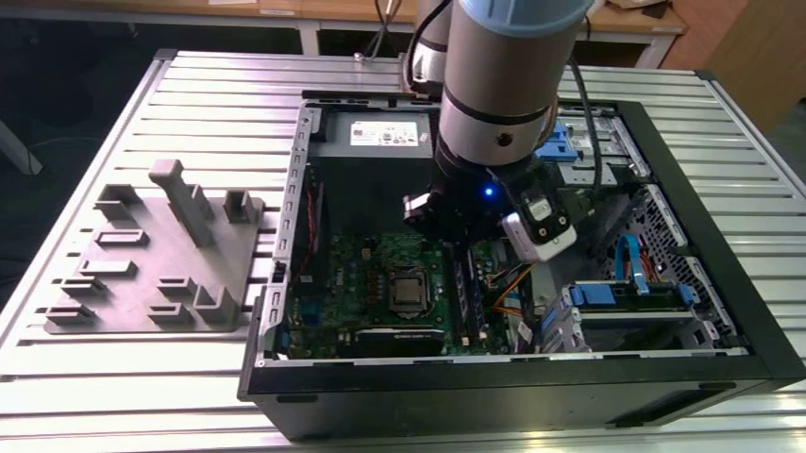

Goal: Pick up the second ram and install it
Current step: 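Insert the second ram into the second slot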

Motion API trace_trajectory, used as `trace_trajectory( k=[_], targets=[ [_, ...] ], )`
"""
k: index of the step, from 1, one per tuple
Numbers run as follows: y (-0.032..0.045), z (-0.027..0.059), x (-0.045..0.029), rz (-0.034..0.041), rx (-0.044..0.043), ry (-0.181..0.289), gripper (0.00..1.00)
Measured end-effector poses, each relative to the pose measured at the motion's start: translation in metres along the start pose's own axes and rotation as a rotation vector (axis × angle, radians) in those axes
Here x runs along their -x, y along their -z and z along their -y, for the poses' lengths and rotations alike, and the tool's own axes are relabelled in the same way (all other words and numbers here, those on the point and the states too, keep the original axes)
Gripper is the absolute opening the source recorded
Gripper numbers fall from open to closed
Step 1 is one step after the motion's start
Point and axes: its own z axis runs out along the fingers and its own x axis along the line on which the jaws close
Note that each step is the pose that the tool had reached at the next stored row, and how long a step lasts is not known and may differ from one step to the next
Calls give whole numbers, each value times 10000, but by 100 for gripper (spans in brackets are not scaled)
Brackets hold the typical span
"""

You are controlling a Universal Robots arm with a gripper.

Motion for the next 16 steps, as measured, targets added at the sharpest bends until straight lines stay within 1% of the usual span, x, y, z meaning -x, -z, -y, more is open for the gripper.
trace_trajectory(
  k=[4, 7, 10, 16],
  targets=[
    [-40, 6, 9, 0, -1, 1, 8],
    [-58, 7, 46, 0, -1, 0, 8],
    [-75, 8, 66, 0, 0, 0, 8],
    [-146, 11, 76, 0, 0, -1, 8]
  ],
)
